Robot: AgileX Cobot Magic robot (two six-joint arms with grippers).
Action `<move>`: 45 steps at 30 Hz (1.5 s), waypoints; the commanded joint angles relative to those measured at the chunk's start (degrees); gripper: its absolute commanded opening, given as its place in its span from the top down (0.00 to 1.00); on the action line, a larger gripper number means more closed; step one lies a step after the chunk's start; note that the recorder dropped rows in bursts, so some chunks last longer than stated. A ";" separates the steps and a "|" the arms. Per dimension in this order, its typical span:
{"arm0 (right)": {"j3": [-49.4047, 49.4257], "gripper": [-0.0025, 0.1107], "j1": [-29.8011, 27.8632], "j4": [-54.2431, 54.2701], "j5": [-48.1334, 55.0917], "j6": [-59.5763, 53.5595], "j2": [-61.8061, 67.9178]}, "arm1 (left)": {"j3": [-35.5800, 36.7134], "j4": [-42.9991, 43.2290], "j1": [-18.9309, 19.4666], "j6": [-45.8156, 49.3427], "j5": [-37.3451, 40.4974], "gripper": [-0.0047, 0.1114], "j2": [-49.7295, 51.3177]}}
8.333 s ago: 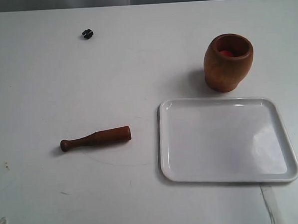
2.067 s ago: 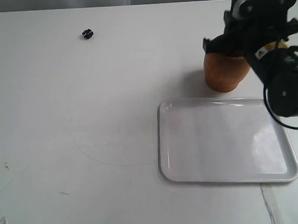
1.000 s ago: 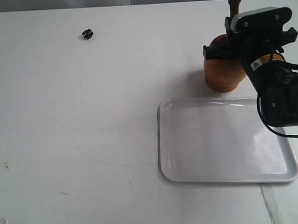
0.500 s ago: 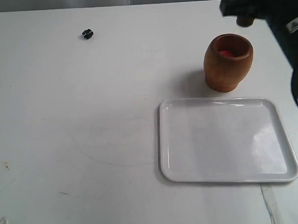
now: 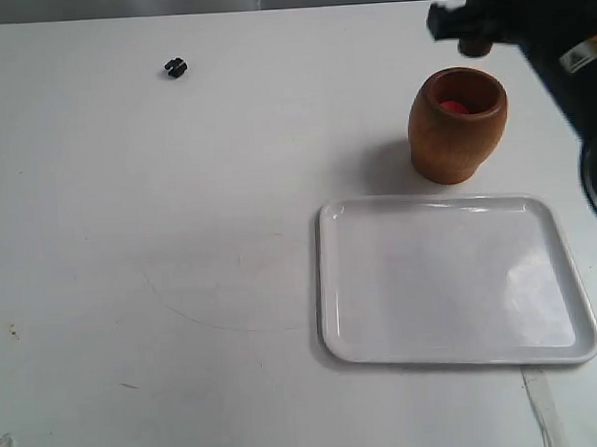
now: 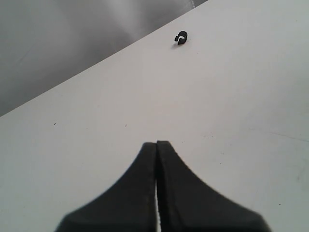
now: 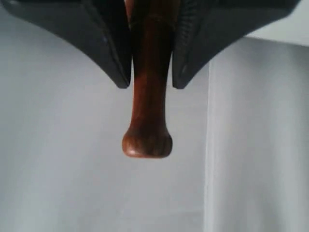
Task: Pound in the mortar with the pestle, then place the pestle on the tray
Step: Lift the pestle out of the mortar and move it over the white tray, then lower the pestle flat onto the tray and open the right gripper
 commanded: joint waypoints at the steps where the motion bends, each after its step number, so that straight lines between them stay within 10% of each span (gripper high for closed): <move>1: -1.07 0.98 0.10 -0.74 17.20 -3.98 -17.30 | 0.03 -0.42 -0.44 -0.47 -0.17 0.96 -0.07; 9: -12.10 0.98 0.10 -1.65 69.38 -7.39 -34.28 | 0.03 -0.42 -0.44 -0.47 -0.17 0.96 -0.07; 19: -13.66 0.98 0.10 -1.61 94.79 -7.18 -32.08 | 0.03 -0.42 -0.44 -0.47 -0.17 0.96 -0.07; 28: -13.71 0.98 0.21 -1.62 109.03 -21.86 -21.01 | 0.03 -0.42 -0.44 -0.47 -0.17 0.96 -0.07; 45: -14.21 0.98 12.08 -11.64 100.86 -34.05 1.02 | 0.03 -0.42 -0.44 -0.47 -0.17 0.96 -0.07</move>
